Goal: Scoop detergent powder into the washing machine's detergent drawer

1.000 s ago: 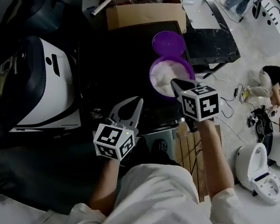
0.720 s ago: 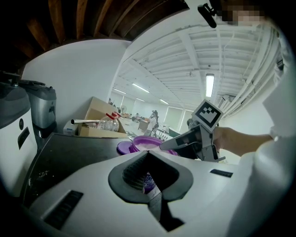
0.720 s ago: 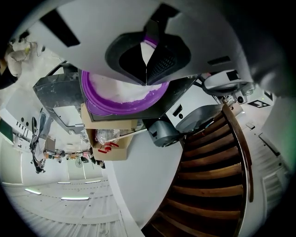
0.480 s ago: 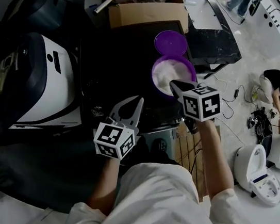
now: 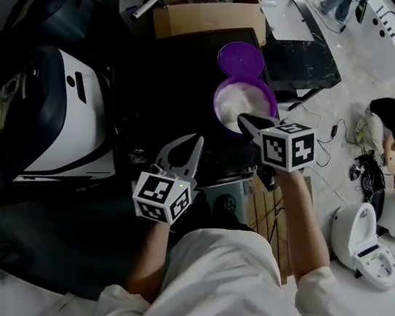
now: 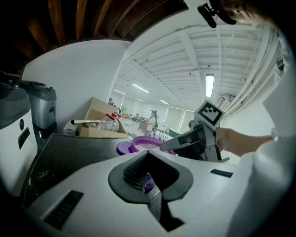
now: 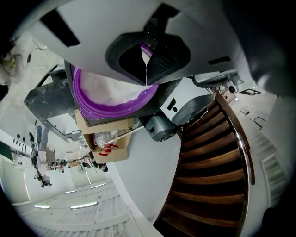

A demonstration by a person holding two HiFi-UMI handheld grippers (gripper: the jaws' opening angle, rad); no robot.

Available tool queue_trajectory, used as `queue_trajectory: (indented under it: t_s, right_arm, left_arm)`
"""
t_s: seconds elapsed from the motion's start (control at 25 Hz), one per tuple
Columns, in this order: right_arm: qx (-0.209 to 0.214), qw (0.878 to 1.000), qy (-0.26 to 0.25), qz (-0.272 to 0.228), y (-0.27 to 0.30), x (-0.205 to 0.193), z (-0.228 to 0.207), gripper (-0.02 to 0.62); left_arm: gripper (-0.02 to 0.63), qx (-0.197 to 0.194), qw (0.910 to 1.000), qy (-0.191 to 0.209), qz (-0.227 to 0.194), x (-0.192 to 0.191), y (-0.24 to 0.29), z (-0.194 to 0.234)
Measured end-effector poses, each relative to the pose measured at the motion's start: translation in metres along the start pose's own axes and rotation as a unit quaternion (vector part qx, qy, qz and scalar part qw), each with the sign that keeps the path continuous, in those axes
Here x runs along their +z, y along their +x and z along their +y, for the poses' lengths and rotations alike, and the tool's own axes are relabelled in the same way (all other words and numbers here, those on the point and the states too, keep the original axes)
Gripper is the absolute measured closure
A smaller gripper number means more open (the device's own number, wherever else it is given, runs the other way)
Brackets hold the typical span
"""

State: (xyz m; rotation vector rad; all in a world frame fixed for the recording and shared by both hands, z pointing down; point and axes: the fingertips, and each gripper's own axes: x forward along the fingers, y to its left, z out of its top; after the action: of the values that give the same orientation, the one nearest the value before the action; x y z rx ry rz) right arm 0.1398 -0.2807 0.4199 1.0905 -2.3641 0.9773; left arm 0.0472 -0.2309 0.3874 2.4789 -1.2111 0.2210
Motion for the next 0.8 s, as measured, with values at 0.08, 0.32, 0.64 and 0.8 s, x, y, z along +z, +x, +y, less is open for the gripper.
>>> queue_trajectory:
  t_s: [0.08,0.32,0.64,0.8]
  right_arm:
    - [0.005,1.000,0.013,-0.005,-0.001,0.000,0.000,0.586]
    - [0.014,0.999,0.035,-0.018,-0.005,-0.005,0.001,0.584]
    - [0.038,0.992,0.107,-0.048,-0.010,-0.005,-0.002,0.584]
    - [0.041,0.988,0.134,-0.060,-0.015,-0.004,-0.007,0.584]
  left_arm:
    - [0.594,0.000,1.0000,0.000,0.000,0.000,0.000,-0.001]
    - [0.594,0.000,1.0000,0.001,0.000,0.000,0.003,-0.002]
    - [0.594,0.002,1.0000,0.003,-0.002,0.003,0.007,-0.004]
    - [0.594,0.001,1.0000,0.004,-0.002,0.004,0.008,-0.007]
